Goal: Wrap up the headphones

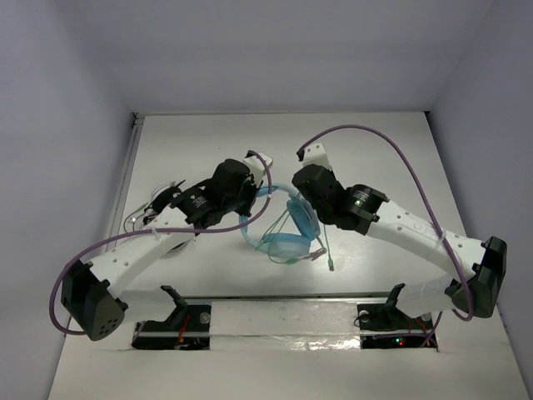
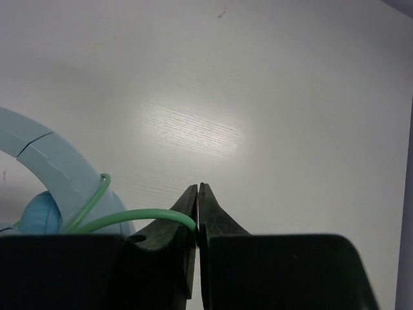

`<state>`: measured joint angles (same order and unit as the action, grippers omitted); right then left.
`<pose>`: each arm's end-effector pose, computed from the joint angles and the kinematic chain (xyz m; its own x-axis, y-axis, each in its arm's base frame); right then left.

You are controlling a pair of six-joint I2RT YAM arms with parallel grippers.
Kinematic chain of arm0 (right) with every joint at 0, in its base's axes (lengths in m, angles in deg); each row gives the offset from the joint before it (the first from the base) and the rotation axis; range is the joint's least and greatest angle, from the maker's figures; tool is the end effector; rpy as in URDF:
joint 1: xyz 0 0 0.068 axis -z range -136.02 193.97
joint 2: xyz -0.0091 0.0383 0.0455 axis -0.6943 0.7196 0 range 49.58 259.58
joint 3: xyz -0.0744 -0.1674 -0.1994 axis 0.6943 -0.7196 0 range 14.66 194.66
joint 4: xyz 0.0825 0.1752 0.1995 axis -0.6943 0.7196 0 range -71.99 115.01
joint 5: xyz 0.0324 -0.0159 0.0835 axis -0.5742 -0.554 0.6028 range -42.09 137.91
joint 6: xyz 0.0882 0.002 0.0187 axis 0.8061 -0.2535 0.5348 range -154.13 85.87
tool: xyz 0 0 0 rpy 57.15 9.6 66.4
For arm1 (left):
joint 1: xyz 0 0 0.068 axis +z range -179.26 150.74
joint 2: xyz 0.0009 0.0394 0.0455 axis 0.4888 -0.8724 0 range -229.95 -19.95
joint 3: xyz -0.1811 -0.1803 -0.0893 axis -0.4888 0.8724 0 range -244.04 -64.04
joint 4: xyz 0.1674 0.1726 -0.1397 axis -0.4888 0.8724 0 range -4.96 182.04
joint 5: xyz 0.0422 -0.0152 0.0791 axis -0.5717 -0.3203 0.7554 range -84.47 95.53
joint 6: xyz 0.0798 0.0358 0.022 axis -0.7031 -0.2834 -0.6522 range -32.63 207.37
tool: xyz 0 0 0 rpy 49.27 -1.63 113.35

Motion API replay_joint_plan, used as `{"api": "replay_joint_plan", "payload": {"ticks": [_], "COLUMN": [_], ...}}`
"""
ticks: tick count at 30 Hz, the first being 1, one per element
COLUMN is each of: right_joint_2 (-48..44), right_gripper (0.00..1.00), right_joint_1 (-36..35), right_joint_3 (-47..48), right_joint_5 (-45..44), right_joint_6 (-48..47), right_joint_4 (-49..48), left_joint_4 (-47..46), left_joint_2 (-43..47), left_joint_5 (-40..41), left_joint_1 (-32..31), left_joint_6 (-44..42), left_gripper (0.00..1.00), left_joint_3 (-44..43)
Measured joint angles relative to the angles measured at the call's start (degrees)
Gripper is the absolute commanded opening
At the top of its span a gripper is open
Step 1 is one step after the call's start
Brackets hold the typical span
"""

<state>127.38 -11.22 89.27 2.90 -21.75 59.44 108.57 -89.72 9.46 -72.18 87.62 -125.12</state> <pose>0.2315 0.2331 0.3227 -0.4545 -0.3882 -0.8017 -0.2004 0.9215 -0.3326 0.2447 -0.2199 0.2964 -0.3934 0.3597 -0.8461 0.6352 0.7717 0.0328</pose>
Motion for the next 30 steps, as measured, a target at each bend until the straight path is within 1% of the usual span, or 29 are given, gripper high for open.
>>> {"api": "replay_joint_plan", "payload": {"ticks": [2,6,7,9,13,15,17,22,26,30], "right_joint_2": [-0.11,-0.11,-0.07,0.20,1.14,1.36,1.33,1.62,3.28,3.85], "right_gripper": [0.13,0.15,0.19,0.20,0.19,0.15,0.13,0.14,0.15,0.14], "right_joint_1": [0.61,2.64,3.23,4.24,5.40,5.57,5.64,5.70,6.01,6.47], "right_joint_3": [0.00,0.00,0.00,0.00,0.00,0.00,0.02,0.55,0.66,-0.90], "right_joint_5": [0.04,0.90,1.14,1.53,3.80,4.83,5.42,6.49,7.45,9.05], "right_joint_6": [-0.50,-1.62,-1.79,-2.21,-3.04,-3.28,-3.63,-4.72,-5.09,-4.59], "right_joint_4": [-0.57,-1.75,-2.01,-2.32,-3.45,-4.02,-4.61,-5.86,-7.85,-10.10], "left_joint_4": [-0.39,-0.35,-0.39,-0.44,-0.52,-0.52,-0.50,-0.15,-0.55,-1.49], "left_joint_2": [-0.04,-0.33,-0.39,-0.48,-0.55,-0.94,-1.97,-3.87,-3.19,0.09], "left_joint_5": [0.13,1.07,1.03,0.42,-3.08,-3.80,-3.98,-5.84,-8.57,-11.89], "left_joint_1": [0.00,0.00,0.00,0.02,0.17,0.15,0.15,0.26,0.26,0.63], "left_joint_6": [-0.02,-0.24,-0.24,-0.59,-1.57,-1.68,-1.68,-2.01,-2.25,-2.78], "left_gripper": [0.00,0.00,0.00,0.00,0.00,0.00,0.00,0.00,0.00,0.00], "left_joint_3": [0.00,0.00,0.00,0.00,0.00,-0.02,-0.07,-0.09,-0.09,-0.09]}}
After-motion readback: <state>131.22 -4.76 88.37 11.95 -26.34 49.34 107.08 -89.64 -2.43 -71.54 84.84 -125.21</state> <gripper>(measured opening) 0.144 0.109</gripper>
